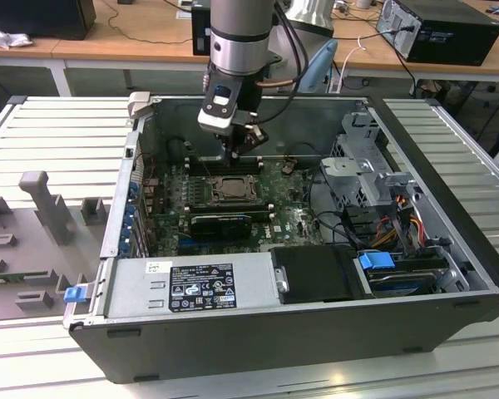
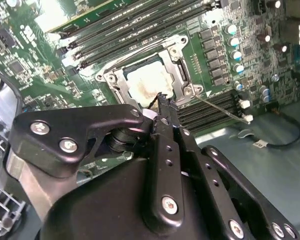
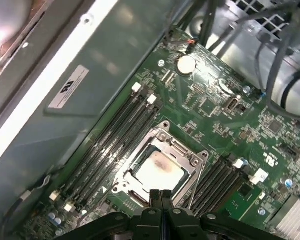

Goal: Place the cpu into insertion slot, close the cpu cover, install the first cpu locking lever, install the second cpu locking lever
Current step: 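Install the first cpu locking lever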

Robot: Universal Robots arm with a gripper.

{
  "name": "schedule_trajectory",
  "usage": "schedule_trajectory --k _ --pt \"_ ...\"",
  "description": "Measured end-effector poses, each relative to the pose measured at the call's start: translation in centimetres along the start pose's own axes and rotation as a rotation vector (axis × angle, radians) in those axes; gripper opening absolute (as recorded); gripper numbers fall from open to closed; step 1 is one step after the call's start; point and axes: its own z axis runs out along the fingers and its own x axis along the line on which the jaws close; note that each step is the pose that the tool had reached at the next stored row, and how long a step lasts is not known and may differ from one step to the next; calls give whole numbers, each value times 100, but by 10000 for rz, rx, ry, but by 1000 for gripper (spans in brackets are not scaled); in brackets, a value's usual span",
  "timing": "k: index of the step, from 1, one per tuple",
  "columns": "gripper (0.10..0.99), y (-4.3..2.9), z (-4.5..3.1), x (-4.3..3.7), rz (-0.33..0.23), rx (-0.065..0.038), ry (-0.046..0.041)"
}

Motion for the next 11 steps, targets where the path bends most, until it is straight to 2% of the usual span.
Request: schedule_trajectory --k 9,11 --pt "106 3 6 -2 -1876 15 -8" --pt "106 3 11 -2 -2678 16 -21"
